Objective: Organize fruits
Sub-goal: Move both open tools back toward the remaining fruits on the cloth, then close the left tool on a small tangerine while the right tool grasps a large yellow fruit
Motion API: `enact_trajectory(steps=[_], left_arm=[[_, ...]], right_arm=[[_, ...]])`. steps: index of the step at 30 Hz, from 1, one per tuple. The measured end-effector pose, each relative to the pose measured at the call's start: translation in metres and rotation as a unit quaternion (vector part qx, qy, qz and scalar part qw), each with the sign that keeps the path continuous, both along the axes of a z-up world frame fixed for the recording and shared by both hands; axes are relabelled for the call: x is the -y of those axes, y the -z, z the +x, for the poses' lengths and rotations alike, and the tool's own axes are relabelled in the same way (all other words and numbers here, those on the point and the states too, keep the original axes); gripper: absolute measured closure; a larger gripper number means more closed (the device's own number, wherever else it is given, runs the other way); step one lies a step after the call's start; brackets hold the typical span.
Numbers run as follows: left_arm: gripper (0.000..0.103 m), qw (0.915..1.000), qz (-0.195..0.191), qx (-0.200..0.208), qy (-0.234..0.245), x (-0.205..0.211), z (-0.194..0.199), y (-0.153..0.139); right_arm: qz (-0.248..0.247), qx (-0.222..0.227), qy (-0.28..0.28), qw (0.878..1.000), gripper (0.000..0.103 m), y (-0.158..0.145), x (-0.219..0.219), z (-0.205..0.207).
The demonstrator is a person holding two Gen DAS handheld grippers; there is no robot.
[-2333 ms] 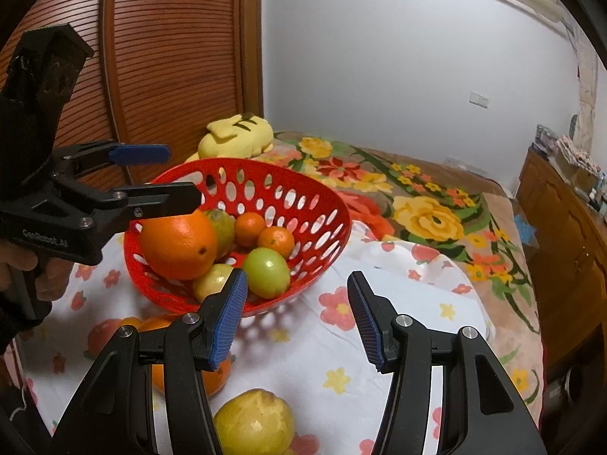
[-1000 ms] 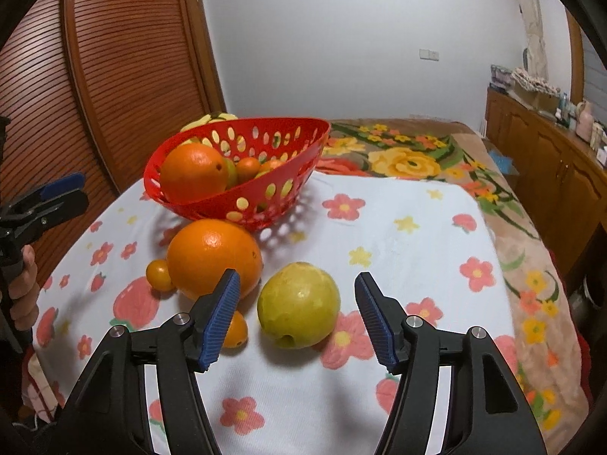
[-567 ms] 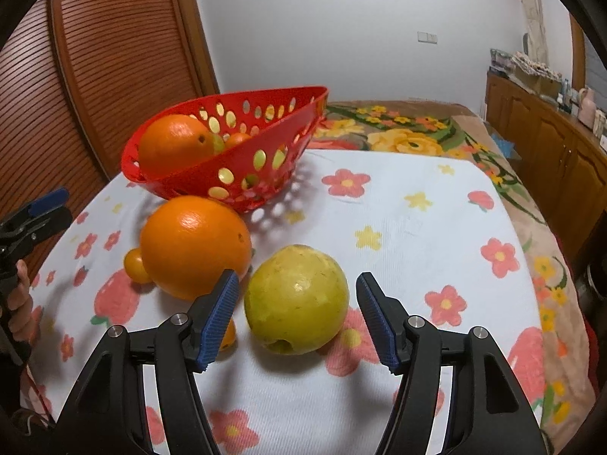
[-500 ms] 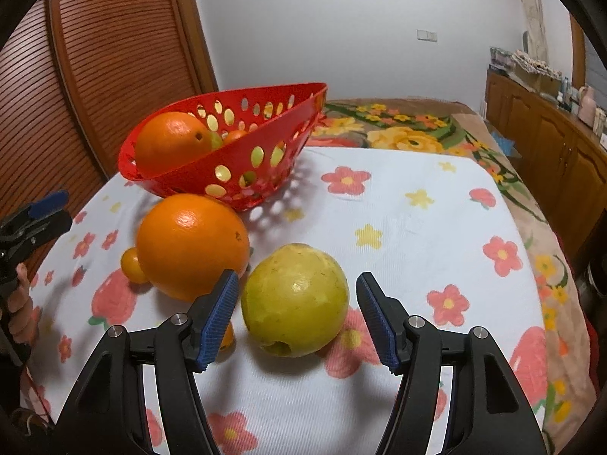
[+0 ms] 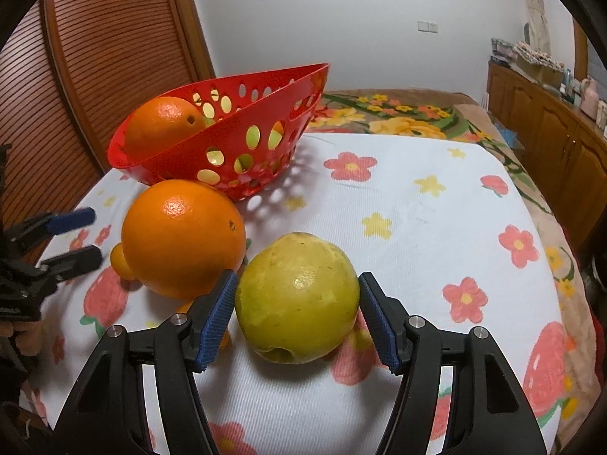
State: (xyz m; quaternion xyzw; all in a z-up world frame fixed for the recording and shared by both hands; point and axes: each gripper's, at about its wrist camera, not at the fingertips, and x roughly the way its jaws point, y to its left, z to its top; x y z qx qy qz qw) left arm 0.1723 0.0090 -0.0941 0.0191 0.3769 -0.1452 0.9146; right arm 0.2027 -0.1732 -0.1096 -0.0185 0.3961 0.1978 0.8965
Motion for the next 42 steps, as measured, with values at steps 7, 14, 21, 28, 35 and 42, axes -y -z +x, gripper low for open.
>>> enact_trajectory(steps=[7,14,21,28,35,42], left_arm=[[0.042,0.9993,-0.003,-0.036,0.006,0.005,0.008,0.014],[0.043,0.9984,-0.008,-0.055,0.012,0.006,0.011,0.019],[0.056,0.9976,-0.014,-0.064,0.024,0.011,0.012,0.025],[0.066,0.9985,-0.014,-0.05,0.016,0.009,0.009,0.024],[0.066,0.9999,-0.012,-0.01,0.002,0.002,-0.002,0.015],[0.066,0.9998,-0.012,0.016,-0.004,-0.005,-0.005,0.01]], right_arm=[[-0.011,0.007,0.002,1.0,0.037,-0.001,-0.003,-0.001],[-0.028,0.012,0.001,1.0,0.037,-0.001,-0.009,-0.002],[-0.038,0.016,0.001,0.999,0.037,0.0,-0.012,-0.003],[-0.04,0.018,0.001,0.999,0.037,0.0,-0.012,-0.004],[-0.041,0.018,0.001,0.999,0.037,0.0,-0.012,-0.004],[-0.04,0.018,0.001,0.999,0.037,0.0,-0.012,-0.004]])
